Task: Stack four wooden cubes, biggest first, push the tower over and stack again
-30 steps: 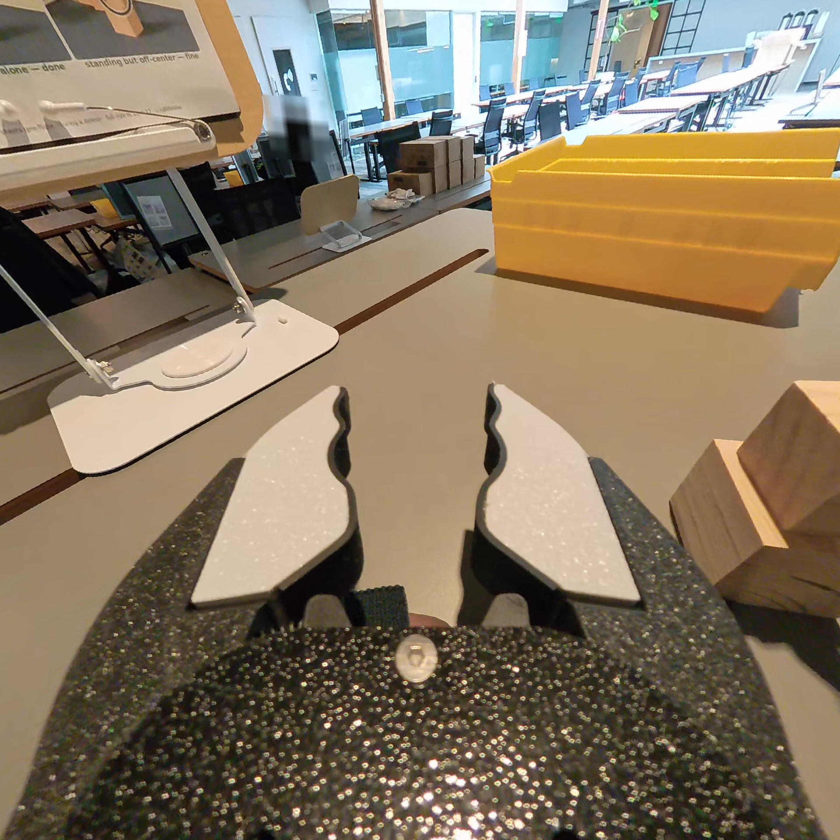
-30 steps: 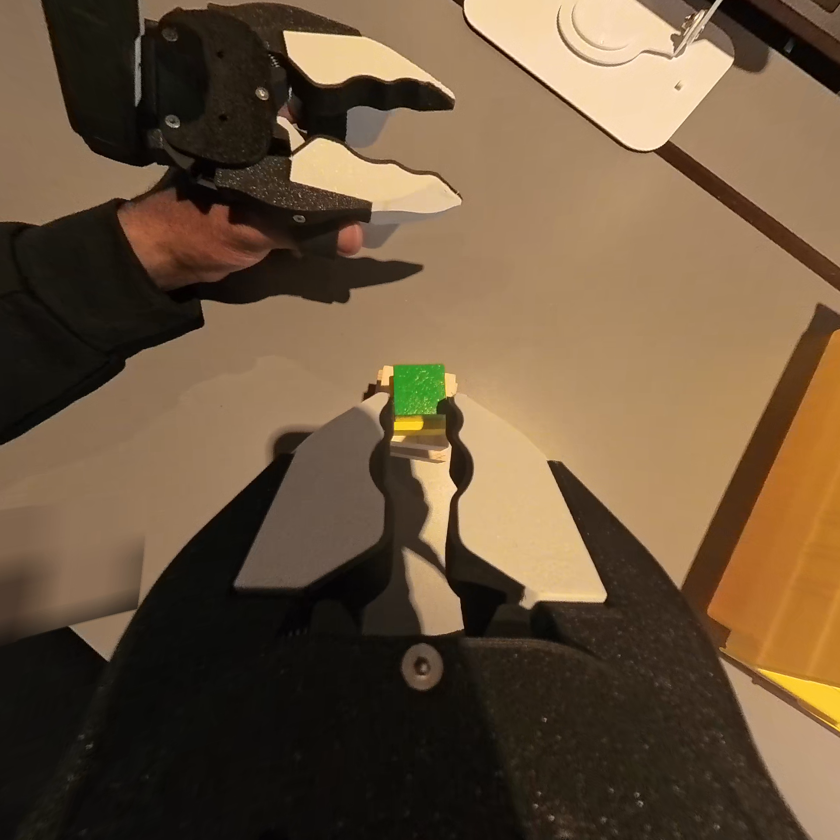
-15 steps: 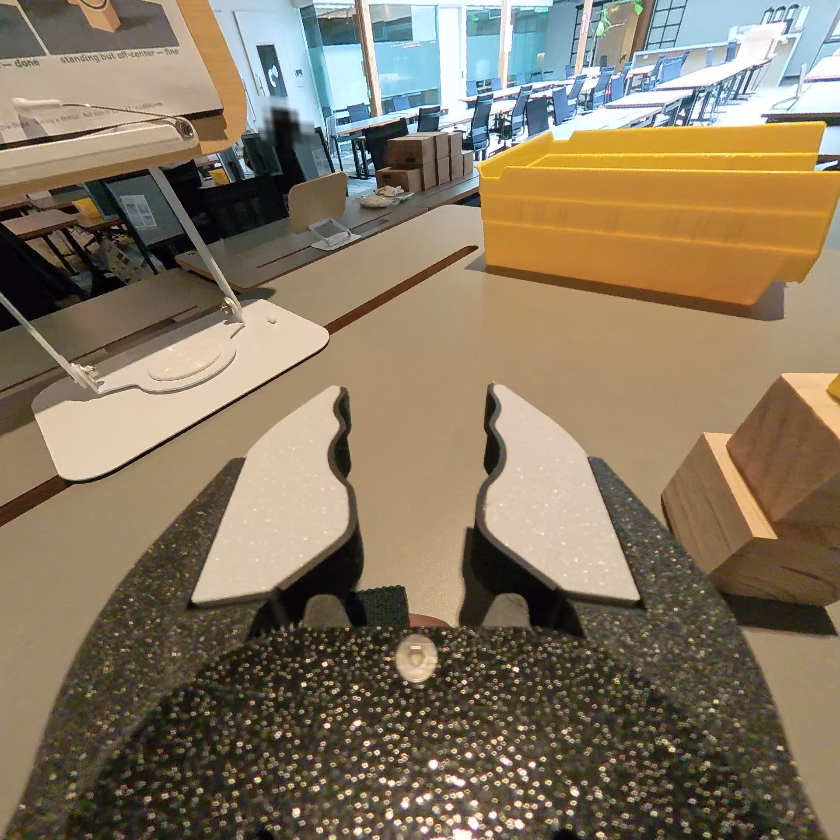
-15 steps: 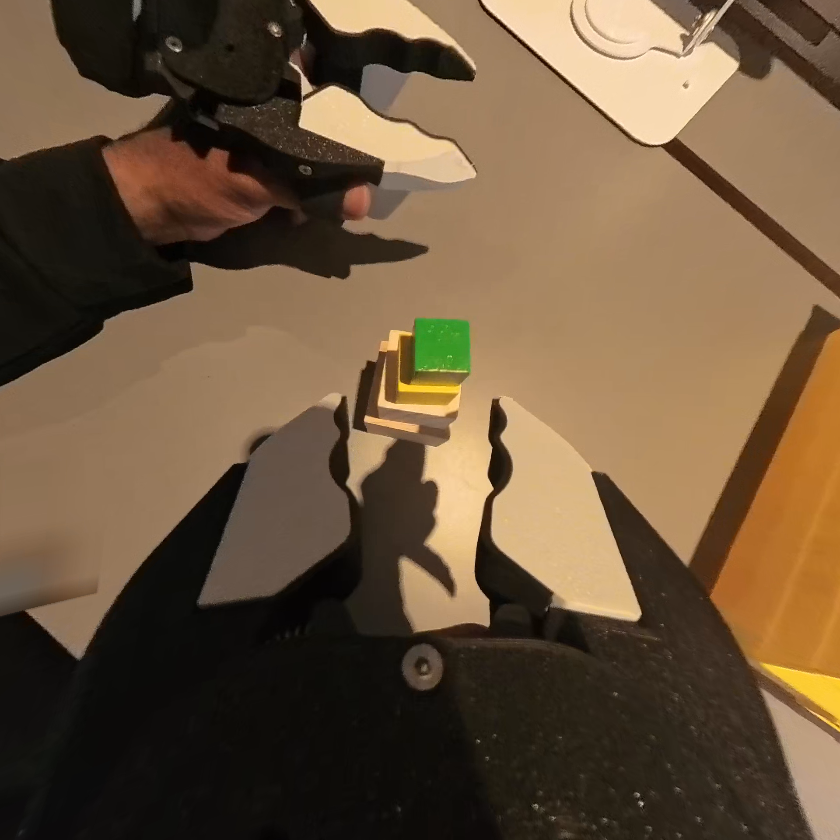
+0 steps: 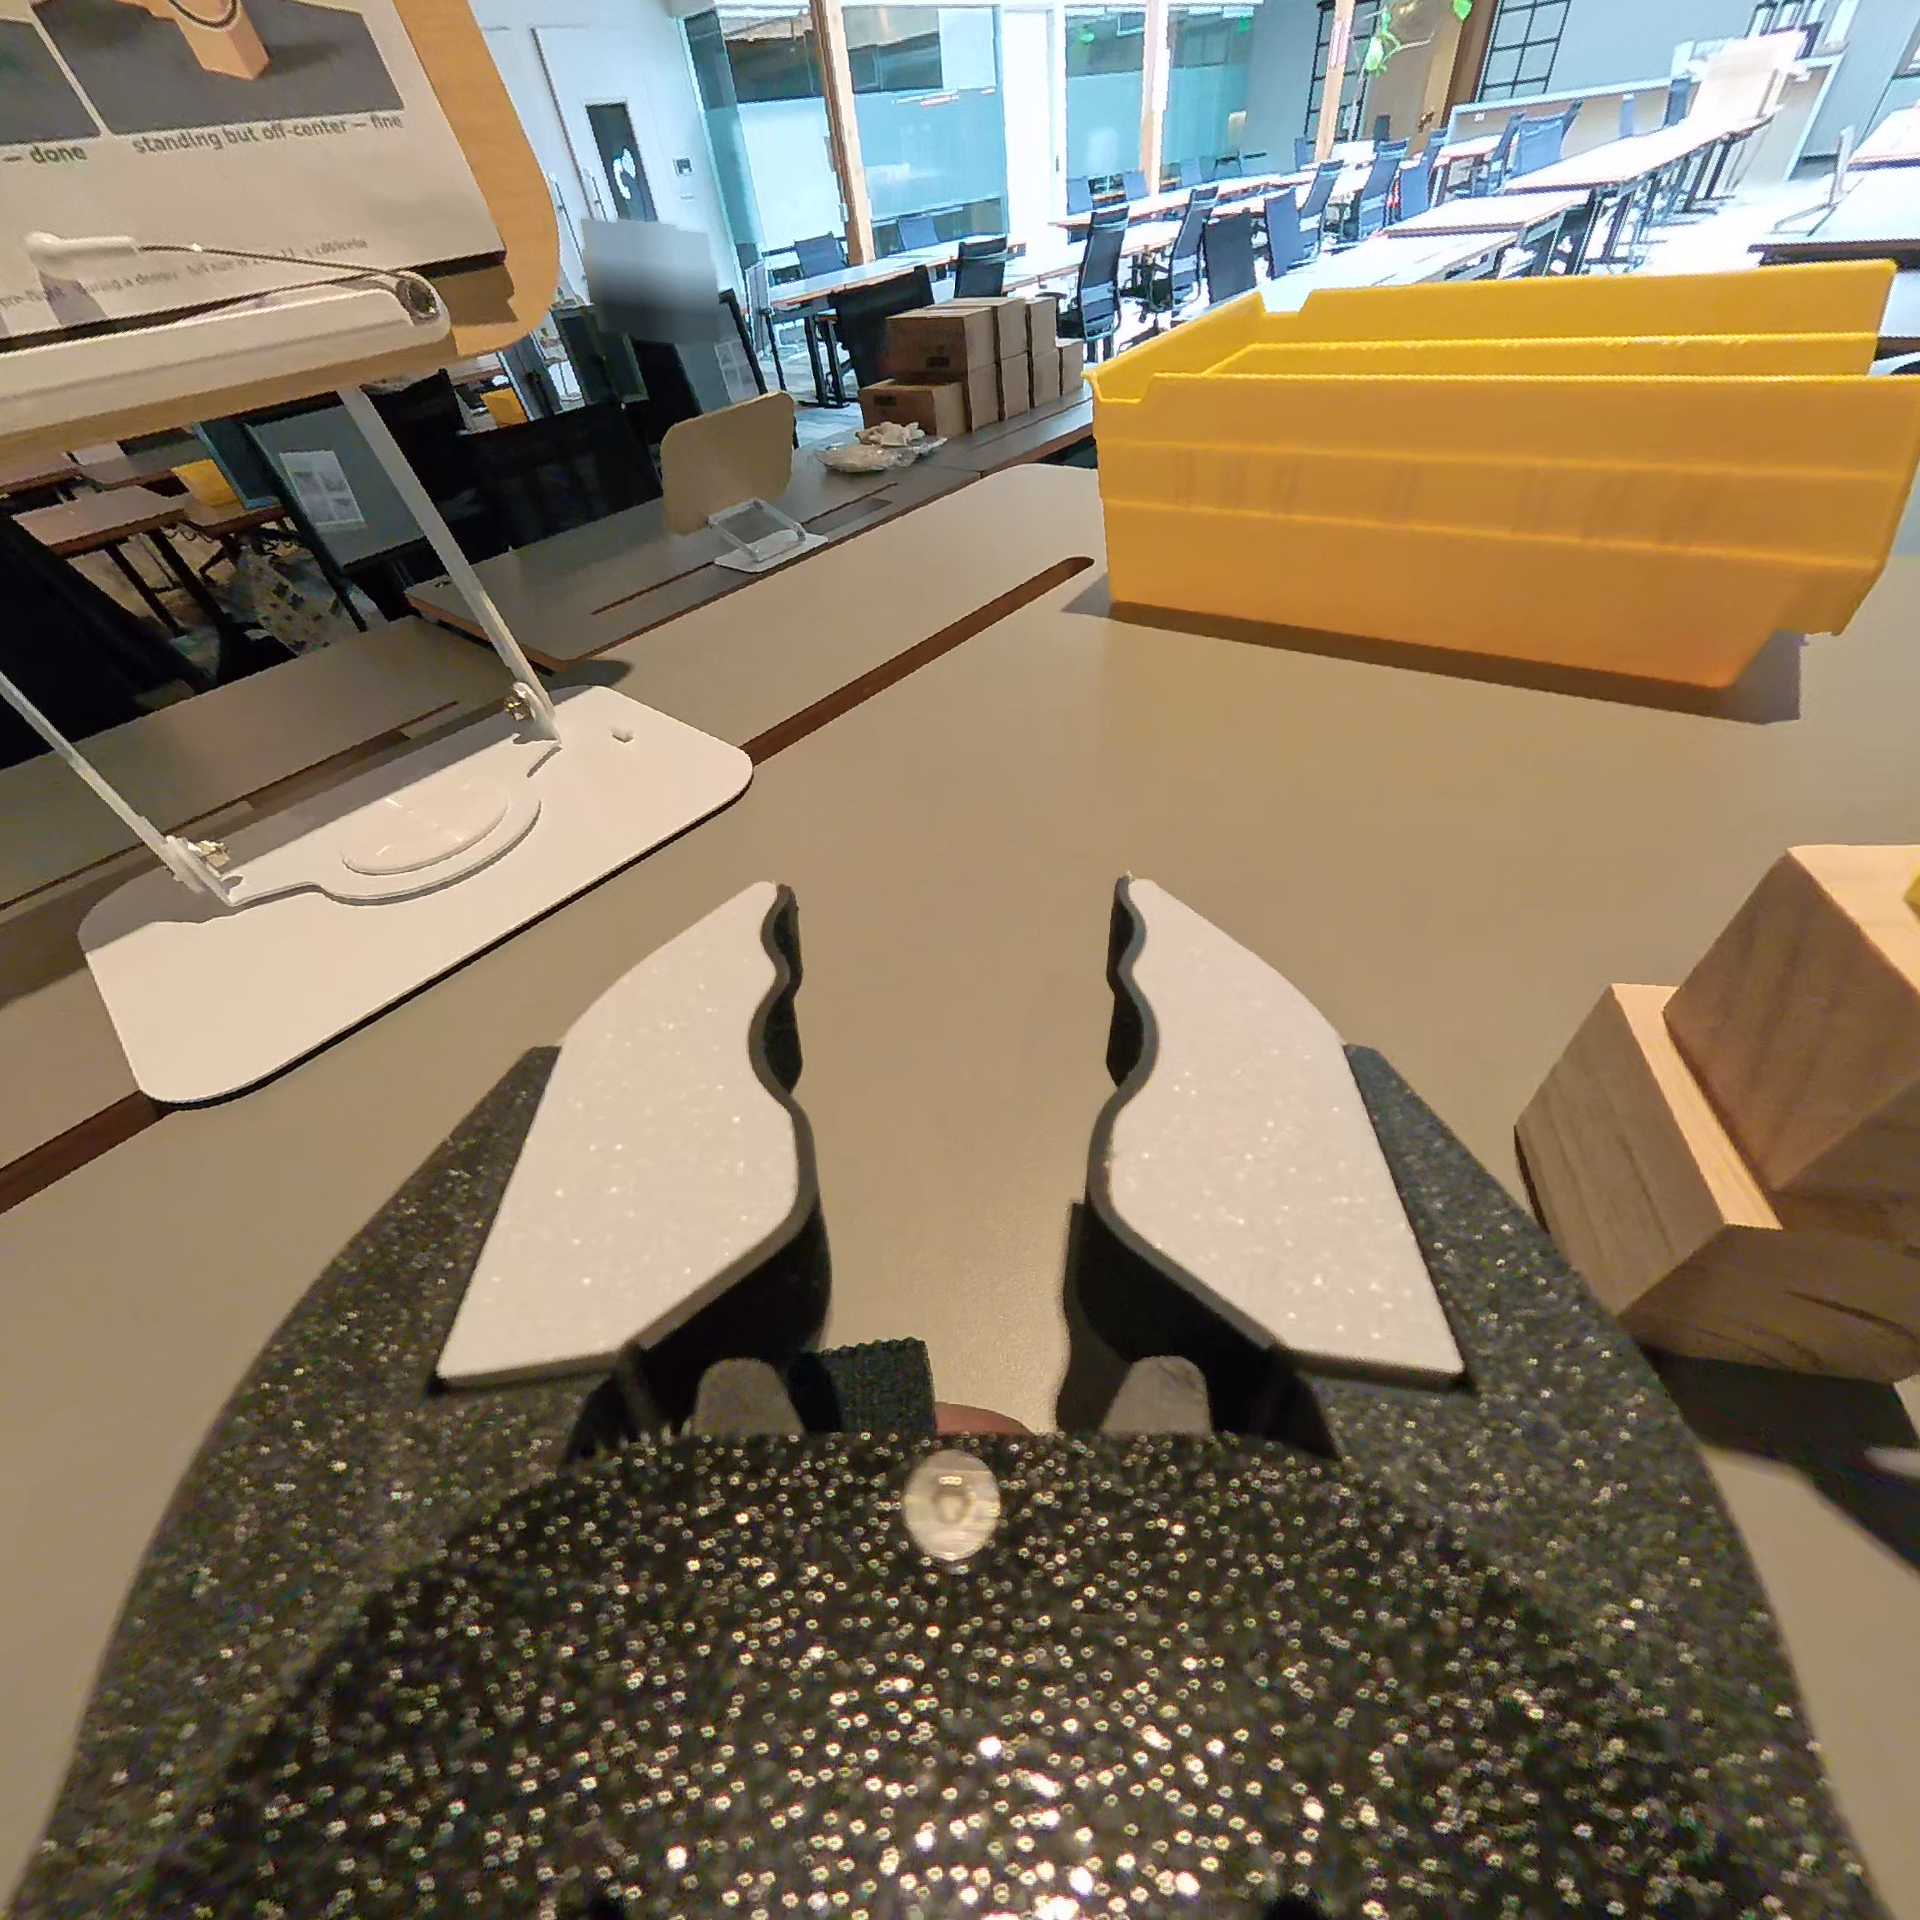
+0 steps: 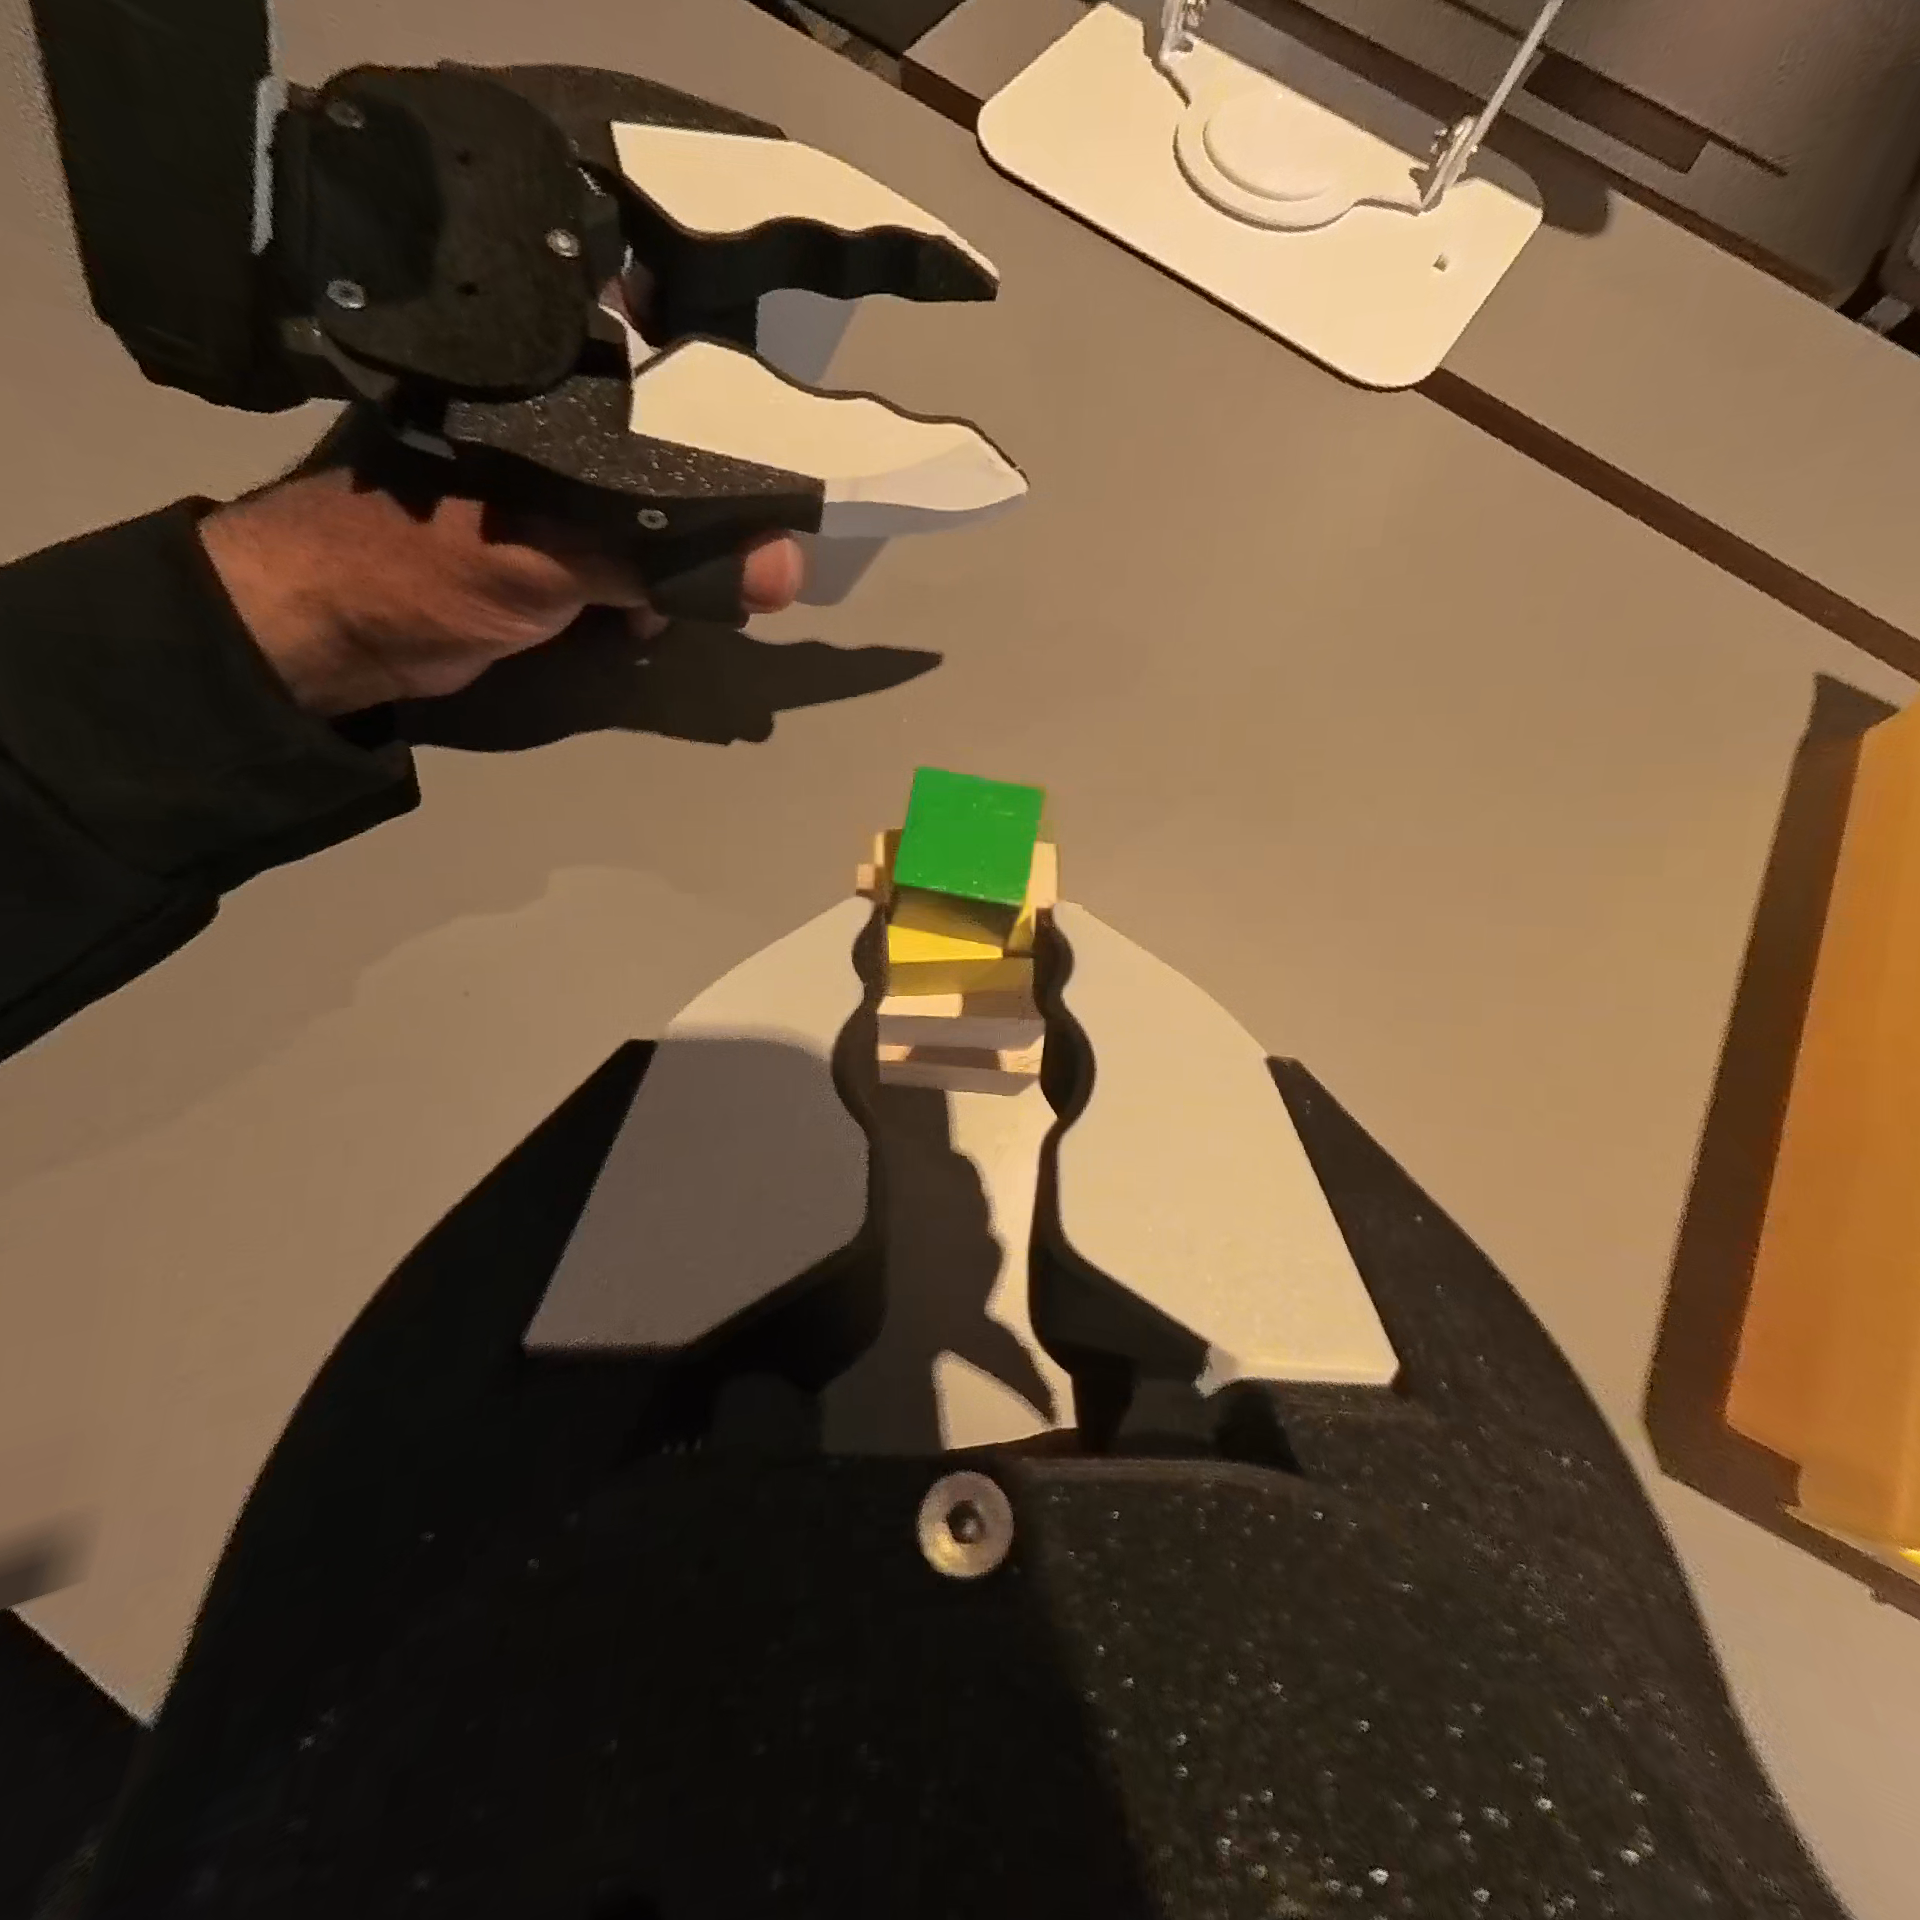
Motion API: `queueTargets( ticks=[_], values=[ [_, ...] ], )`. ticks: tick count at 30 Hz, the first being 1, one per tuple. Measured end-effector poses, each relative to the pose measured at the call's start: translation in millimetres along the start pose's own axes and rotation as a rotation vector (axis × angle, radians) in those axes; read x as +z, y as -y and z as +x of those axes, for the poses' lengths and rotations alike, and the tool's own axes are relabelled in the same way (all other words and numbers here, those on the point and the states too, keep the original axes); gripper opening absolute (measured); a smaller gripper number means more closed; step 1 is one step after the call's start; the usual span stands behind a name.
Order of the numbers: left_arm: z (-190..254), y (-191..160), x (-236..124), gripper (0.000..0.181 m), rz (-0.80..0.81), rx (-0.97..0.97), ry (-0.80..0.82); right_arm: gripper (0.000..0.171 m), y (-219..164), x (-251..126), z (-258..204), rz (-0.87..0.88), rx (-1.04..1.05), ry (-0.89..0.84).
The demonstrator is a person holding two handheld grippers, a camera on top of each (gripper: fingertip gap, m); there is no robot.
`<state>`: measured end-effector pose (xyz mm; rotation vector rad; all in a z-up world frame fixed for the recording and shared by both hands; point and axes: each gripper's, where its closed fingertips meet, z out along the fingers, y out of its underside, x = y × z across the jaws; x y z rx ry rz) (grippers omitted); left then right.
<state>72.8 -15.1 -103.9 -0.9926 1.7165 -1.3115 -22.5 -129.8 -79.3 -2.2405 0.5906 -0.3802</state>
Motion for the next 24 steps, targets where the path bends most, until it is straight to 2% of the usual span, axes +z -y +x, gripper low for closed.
queueTargets(
  ticks=[17, 20, 24],
  values=[
    [-0.5, 1.8, -1.5, 0.057, 0.016, -0.015, -0.009, 0.027, -0.9, 1.0, 2.9, 0.007, 0.006, -0.070],
    [-0.5, 2.0, -1.7, 0.057, 0.018, -0.015, -0.010, 0.037, -0.2, -0.3, 2.4, 0.017, 0.001, -0.073],
    [-0.8, 2.0, -1.7, 0.057, 0.018, -0.019, -0.011, 0.042, 6.8, -4.7, 1.7, 0.065, 0.024, -0.063]
  ],
)
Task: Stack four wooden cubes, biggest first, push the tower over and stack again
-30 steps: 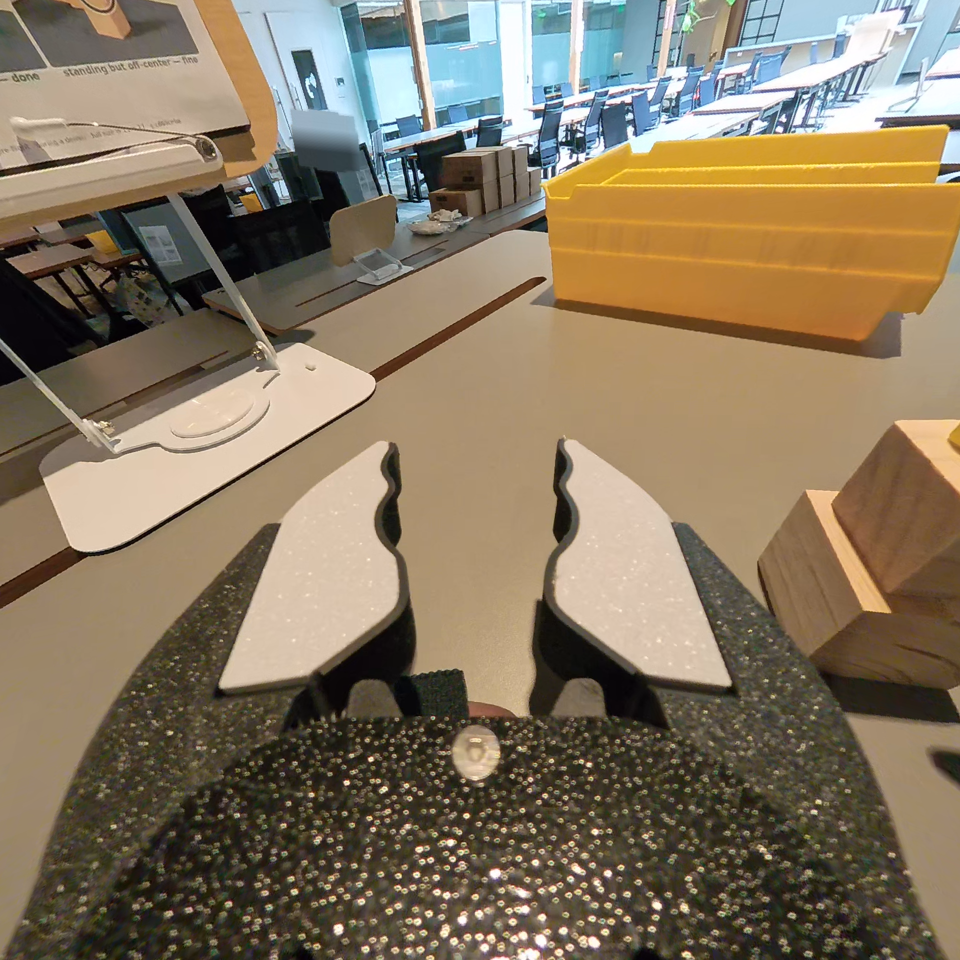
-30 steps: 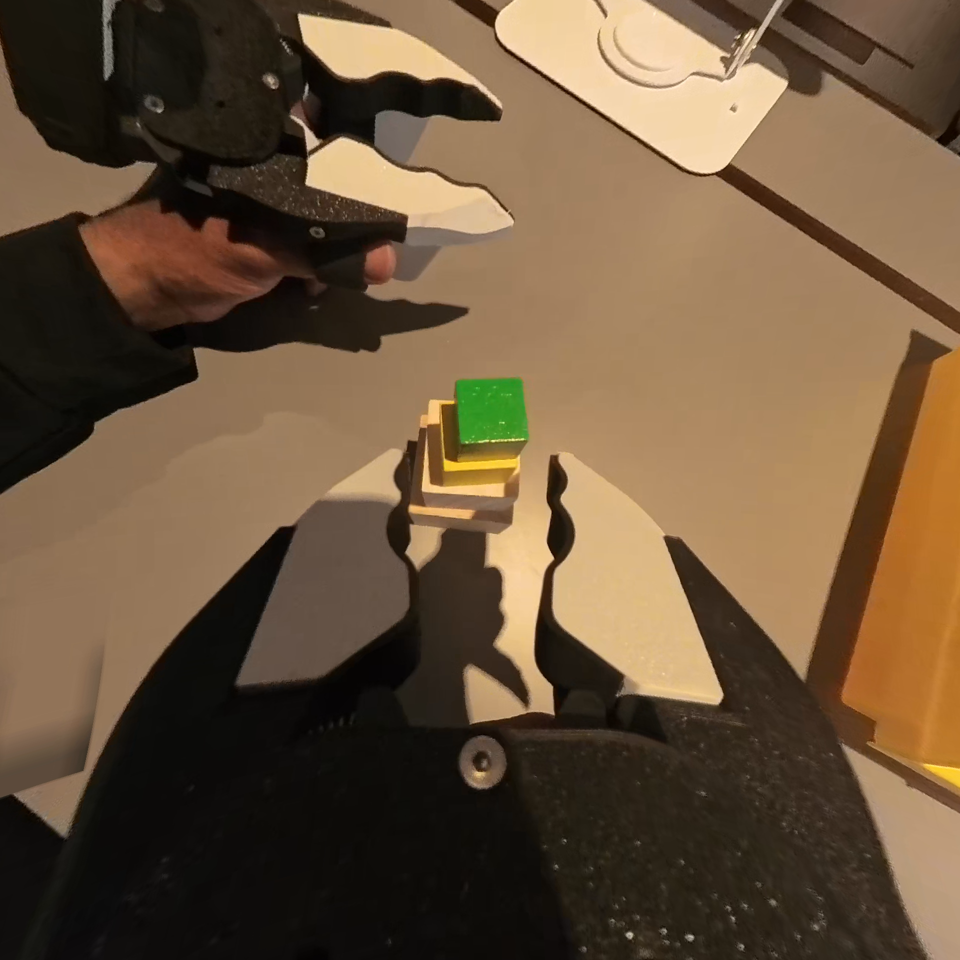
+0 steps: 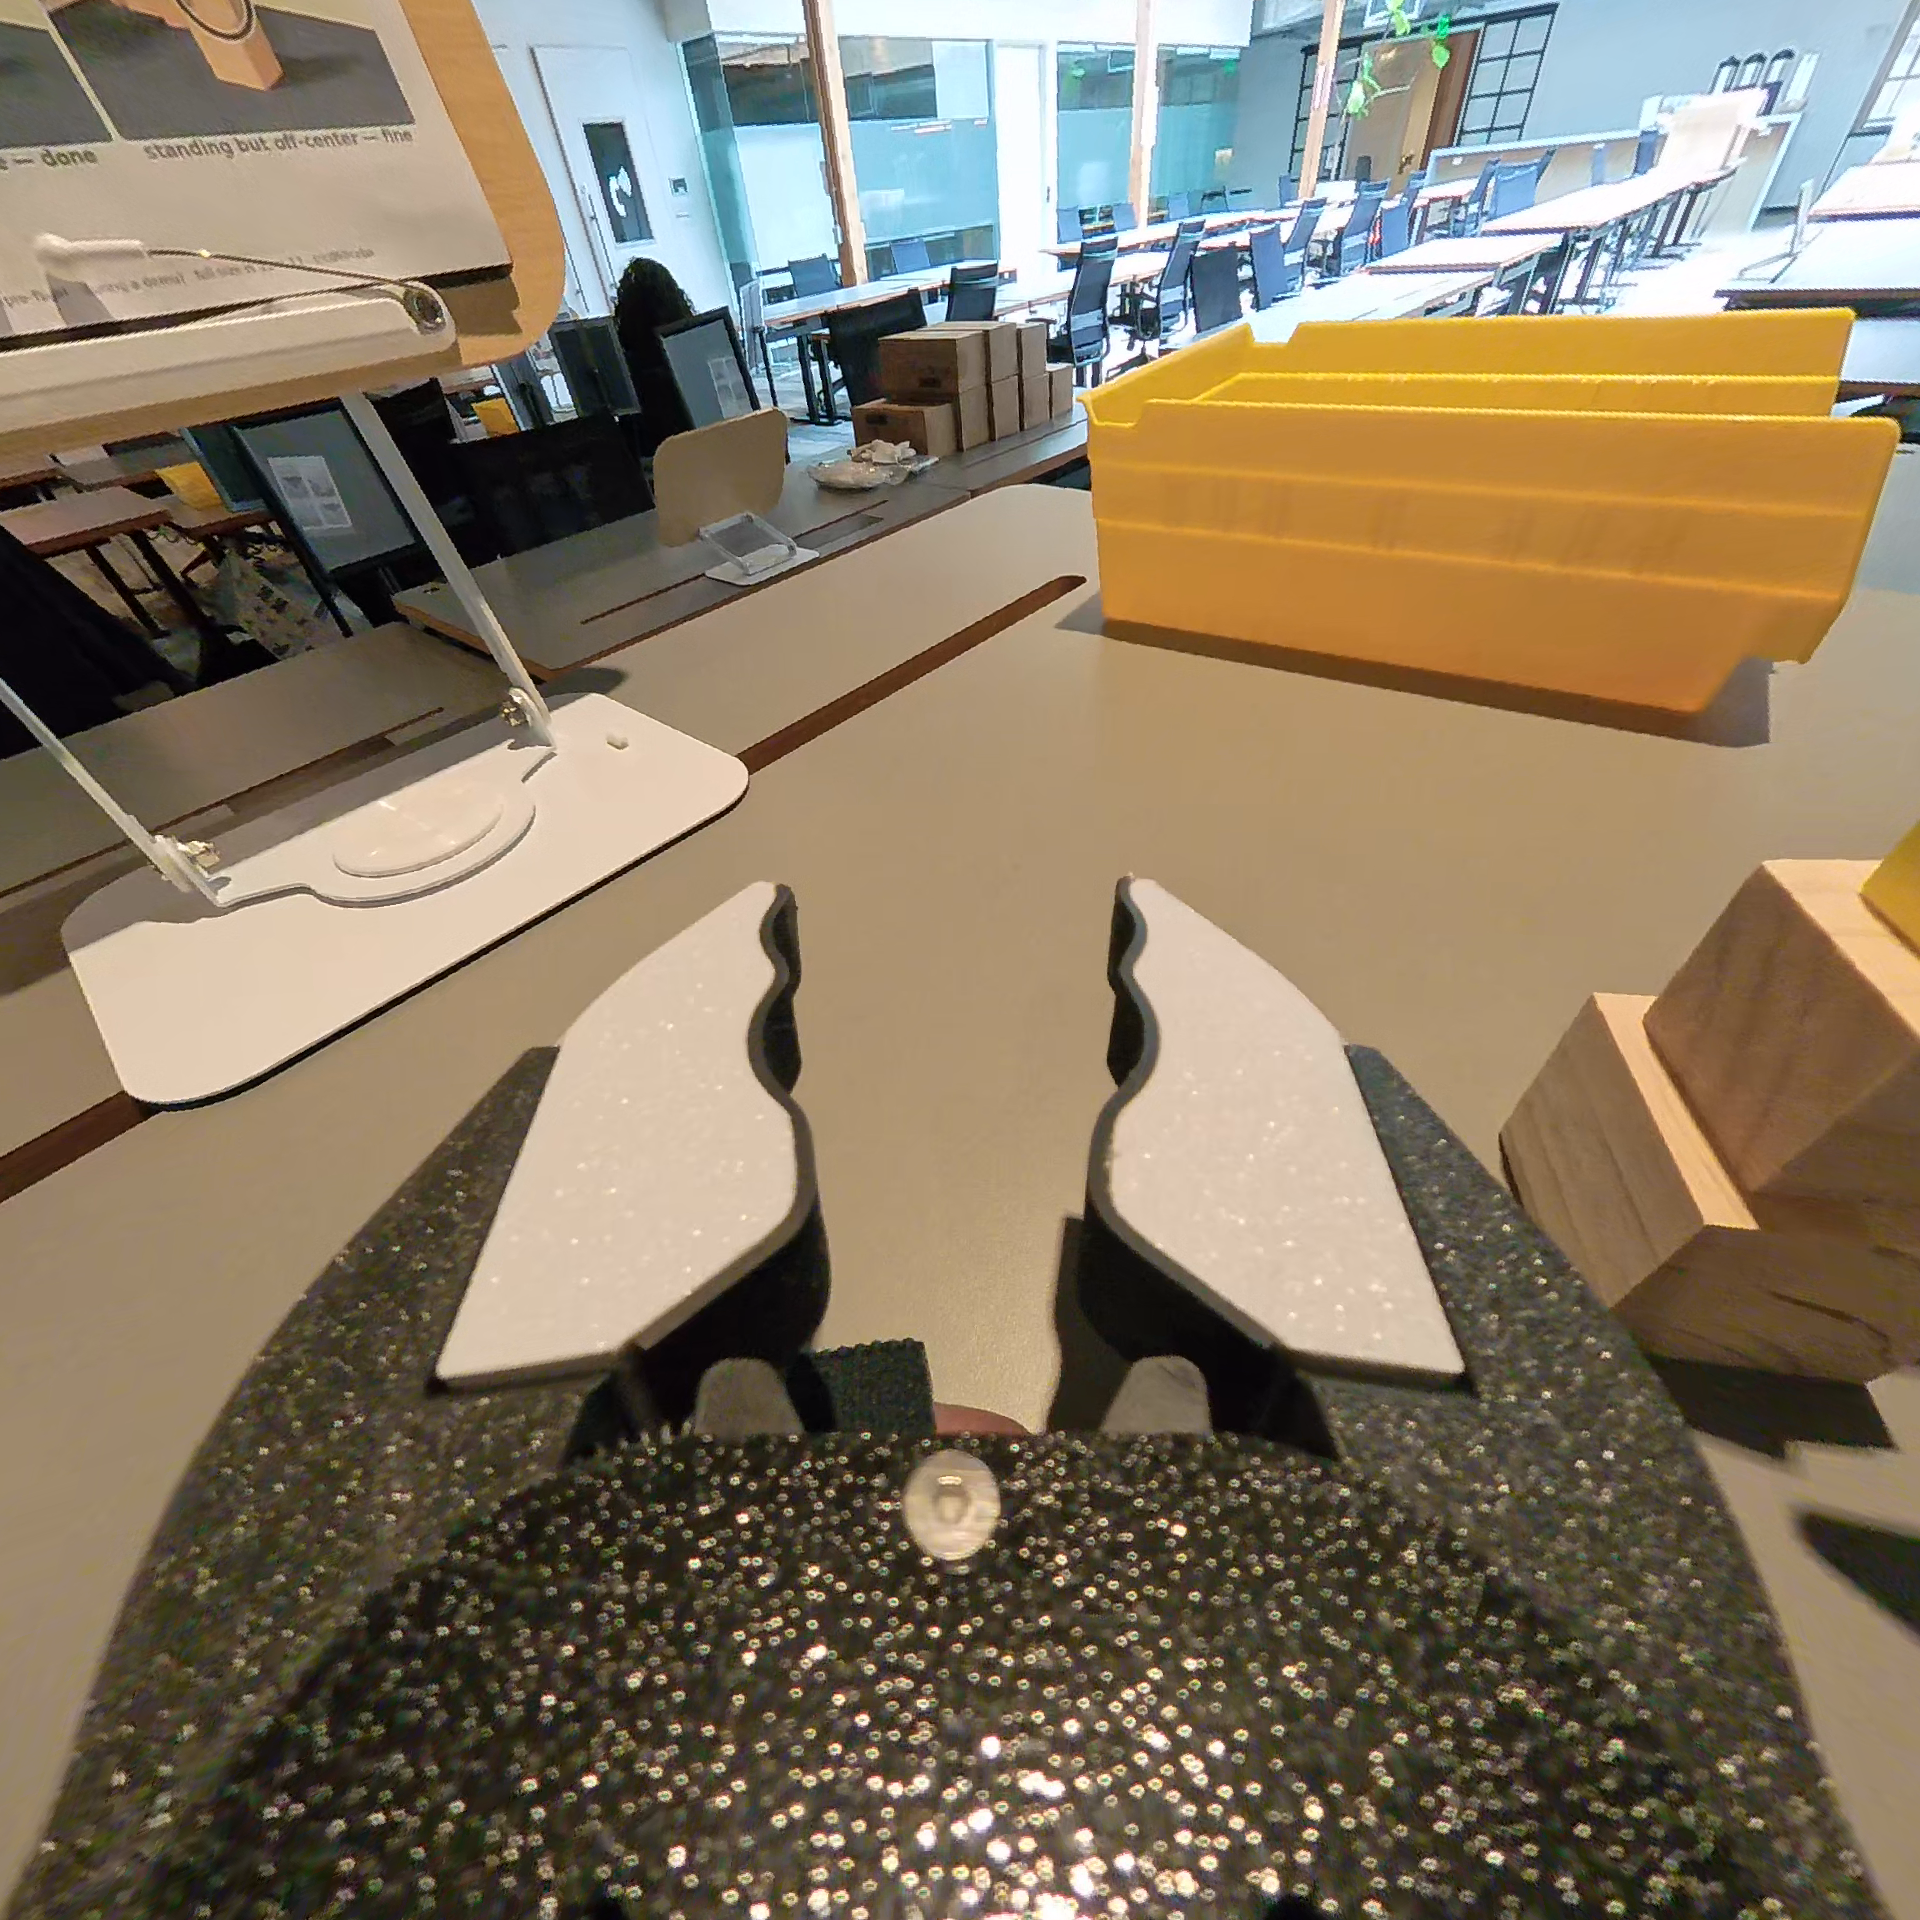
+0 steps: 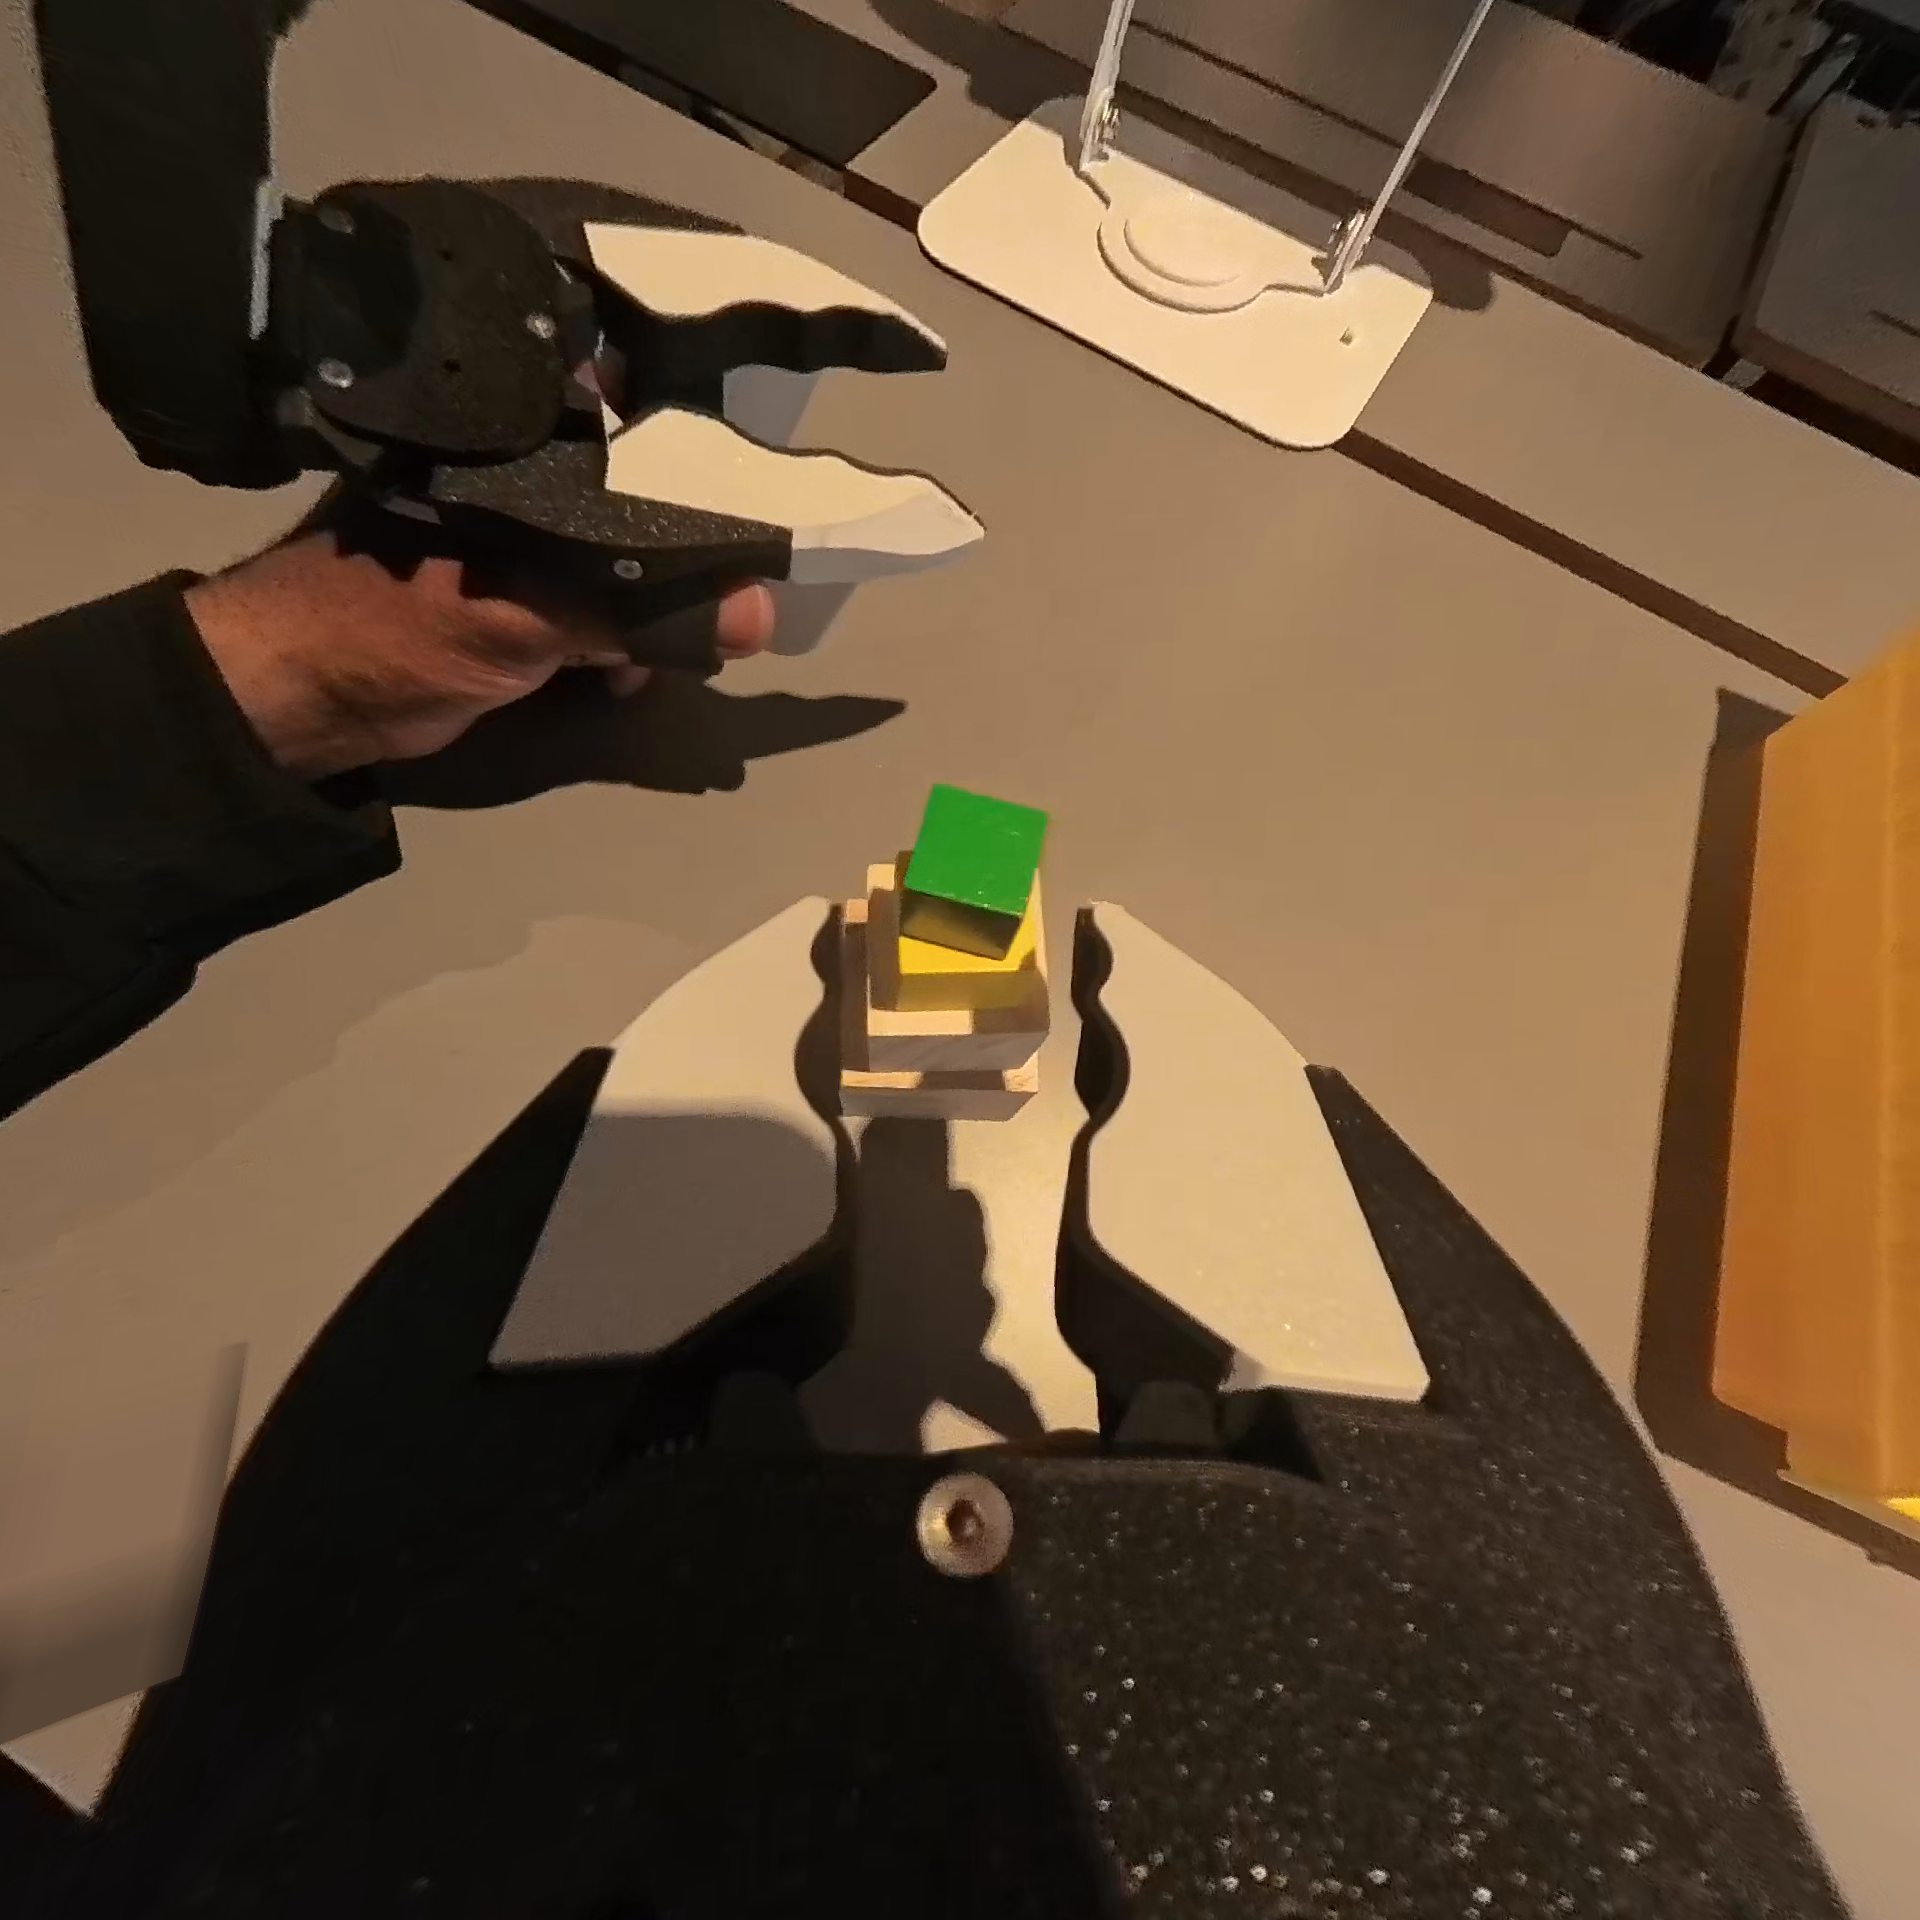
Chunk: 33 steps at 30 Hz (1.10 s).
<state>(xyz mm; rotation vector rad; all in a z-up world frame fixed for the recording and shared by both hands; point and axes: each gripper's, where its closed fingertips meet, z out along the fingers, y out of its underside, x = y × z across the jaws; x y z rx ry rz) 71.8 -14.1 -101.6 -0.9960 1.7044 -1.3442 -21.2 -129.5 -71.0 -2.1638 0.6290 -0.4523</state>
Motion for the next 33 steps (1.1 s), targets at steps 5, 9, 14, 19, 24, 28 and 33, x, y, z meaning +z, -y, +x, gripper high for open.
queueTargets(
  ticks=[5, 9, 14, 19, 24, 28, 33],
  values=[
    [-0.3, 0.4, -0.3, 0.057, 0.003, -0.003, 0.000, 0.037, 5.2, -1.4, 5.2, 0.021, 0.007, -0.033],
    [-0.7, 1.0, -0.9, 0.057, 0.008, -0.007, 0.000, 0.025, 7.5, -2.5, 5.4, 0.032, 0.004, -0.037],
    [-0.8, 1.5, -1.4, 0.057, 0.012, -0.010, -0.001, 0.021, 7.8, -4.6, 6.4, 0.036, -0.004, -0.036],
    [-0.5, 1.1, -1.0, 0.057, 0.009, -0.008, -0.001, 0.021, 6.4, -4.8, 4.6, 0.035, -0.003, -0.023],
    [-0.2, 0.8, -0.8, 0.057, 0.007, -0.005, -0.002, 0.028, 3.4, -4.0, 4.9, 0.028, -0.004, -0.023],
    [0.0, 1.0, -1.0, 0.057, 0.009, -0.004, -0.002, 0.038, -0.7, -4.0, 5.2, 0.023, -0.010, -0.020],
    [-0.2, 1.1, -1.1, 0.057, 0.010, -0.011, -0.006, 0.045, -10.2, -10.1, 0.1, 0.070, -0.015, 0.022]
  ],
)
